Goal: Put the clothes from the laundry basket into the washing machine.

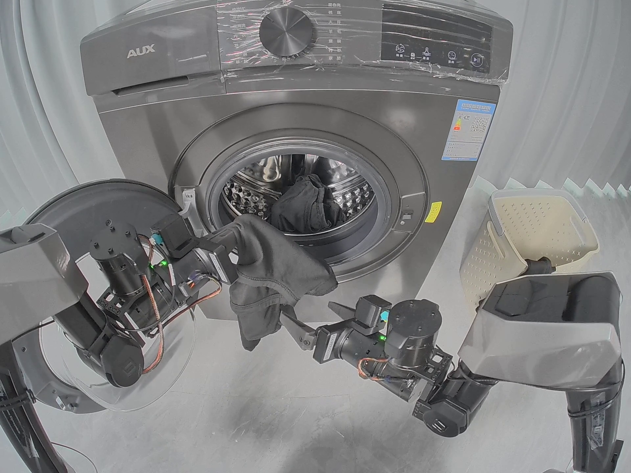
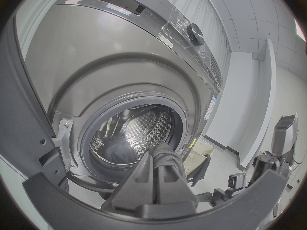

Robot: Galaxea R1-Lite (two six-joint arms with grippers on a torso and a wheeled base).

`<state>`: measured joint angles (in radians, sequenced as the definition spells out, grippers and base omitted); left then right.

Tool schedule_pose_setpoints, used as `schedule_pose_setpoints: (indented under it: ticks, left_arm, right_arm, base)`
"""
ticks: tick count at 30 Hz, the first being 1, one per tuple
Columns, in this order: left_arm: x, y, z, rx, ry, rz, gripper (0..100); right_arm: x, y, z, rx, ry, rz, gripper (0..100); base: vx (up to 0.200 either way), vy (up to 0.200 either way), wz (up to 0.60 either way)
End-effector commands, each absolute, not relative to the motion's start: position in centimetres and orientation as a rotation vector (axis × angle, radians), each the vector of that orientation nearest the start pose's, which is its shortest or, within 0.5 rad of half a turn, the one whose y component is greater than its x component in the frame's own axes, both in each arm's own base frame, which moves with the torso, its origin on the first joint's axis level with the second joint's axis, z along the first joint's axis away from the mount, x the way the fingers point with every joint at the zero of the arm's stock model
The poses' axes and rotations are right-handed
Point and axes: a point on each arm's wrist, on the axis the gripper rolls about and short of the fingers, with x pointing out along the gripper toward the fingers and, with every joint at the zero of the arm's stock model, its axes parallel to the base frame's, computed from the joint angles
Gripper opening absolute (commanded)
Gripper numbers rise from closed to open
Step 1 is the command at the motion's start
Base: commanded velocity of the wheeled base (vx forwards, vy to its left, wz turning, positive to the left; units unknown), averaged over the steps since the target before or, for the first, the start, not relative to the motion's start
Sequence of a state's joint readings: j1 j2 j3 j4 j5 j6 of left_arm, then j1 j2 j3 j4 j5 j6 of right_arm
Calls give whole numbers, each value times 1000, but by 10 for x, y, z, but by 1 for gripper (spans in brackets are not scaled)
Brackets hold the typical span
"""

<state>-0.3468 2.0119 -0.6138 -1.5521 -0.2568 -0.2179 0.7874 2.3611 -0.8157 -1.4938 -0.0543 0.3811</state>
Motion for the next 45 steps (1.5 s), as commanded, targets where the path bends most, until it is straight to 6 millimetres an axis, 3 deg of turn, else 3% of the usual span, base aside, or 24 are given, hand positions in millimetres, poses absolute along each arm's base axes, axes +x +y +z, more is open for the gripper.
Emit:
schedule_pose_setpoints:
  ticks: [1,10,15,24,32,45]
  left_arm:
    - [313,-116,129,-219,-96,-609,0]
    - [314,-116,131,-221,-105,-607,0]
    - [314,-113,132,-220,-109,-600,0]
    - [314,-113,133,-226,-112,-601,0]
    - [314,-113,134,-226,-113,-602,0]
    - [313,-113,134,-227,-113,-602,0]
  right_arm:
    - [250,290,66,496,254,734,100]
    - [252,313,86,782,277,725,100]
    - [259,313,90,858,276,714,100]
    - [261,313,78,888,316,691,100]
    - [270,312,52,899,359,649,100]
    - [288,314,53,951,328,632,100]
  base:
    - [0,0,0]
    - [0,0,0]
    - [0,0,0]
    - [0,0,0]
    - [0,0,0]
    - [0,0,0]
